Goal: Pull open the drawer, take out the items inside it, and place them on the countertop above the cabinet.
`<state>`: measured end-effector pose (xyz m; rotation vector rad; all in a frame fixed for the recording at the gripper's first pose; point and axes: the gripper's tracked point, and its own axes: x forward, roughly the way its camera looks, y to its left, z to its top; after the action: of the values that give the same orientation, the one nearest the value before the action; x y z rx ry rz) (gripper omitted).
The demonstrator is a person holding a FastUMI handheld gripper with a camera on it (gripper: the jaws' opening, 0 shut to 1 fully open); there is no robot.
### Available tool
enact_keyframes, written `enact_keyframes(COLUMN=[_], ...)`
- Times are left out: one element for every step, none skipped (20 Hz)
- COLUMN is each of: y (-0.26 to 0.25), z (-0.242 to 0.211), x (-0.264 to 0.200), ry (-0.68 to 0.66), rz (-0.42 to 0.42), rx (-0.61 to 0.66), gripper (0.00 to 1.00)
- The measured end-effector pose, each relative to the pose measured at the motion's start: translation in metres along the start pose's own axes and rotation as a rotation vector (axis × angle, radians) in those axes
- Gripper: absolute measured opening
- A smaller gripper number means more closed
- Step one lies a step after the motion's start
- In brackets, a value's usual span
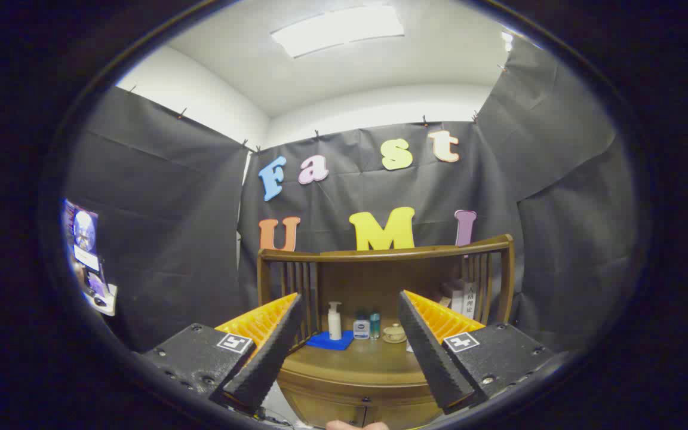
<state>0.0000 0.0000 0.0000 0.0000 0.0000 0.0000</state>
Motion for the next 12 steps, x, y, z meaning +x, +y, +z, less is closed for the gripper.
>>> enact_keyframes(y=[-0.003,-0.003,-0.003,0.000,0.001,0.002,0.002,-0.001,-0.003,-0.006,-0.008,-0.007], z=[-0.001,-0.003,-0.005,-0.005,-0.006,-0.009,-0.010,-0.012,-0.013,-0.015,-0.015,-0.016], x=[0.000,0.000,0.000,-0.001,-0.001,-0.002,-0.002,-0.003,-0.003,-0.006,-0.009,-0.011], ry=[0.001,0.002,0.005,0.006,0.007,0.008,0.008,0.010,0.008,0.009,0.007,0.006], rz=[-0.005,-0.006,-0.011,-0.015,-0.019,-0.021,-0.022,-0.028,-0.032,-0.040,-0.045,-0.049], rx=[0.003,0.000,-0.001,-0.004,-0.005,-0.004,-0.003,0.000,0.001,0.003,0.004,0.006], gripper=[1.00,1.00,1.00,1.00,1.00,1.00,1.00,1.00,1.00,1.00,1.00,1.00])
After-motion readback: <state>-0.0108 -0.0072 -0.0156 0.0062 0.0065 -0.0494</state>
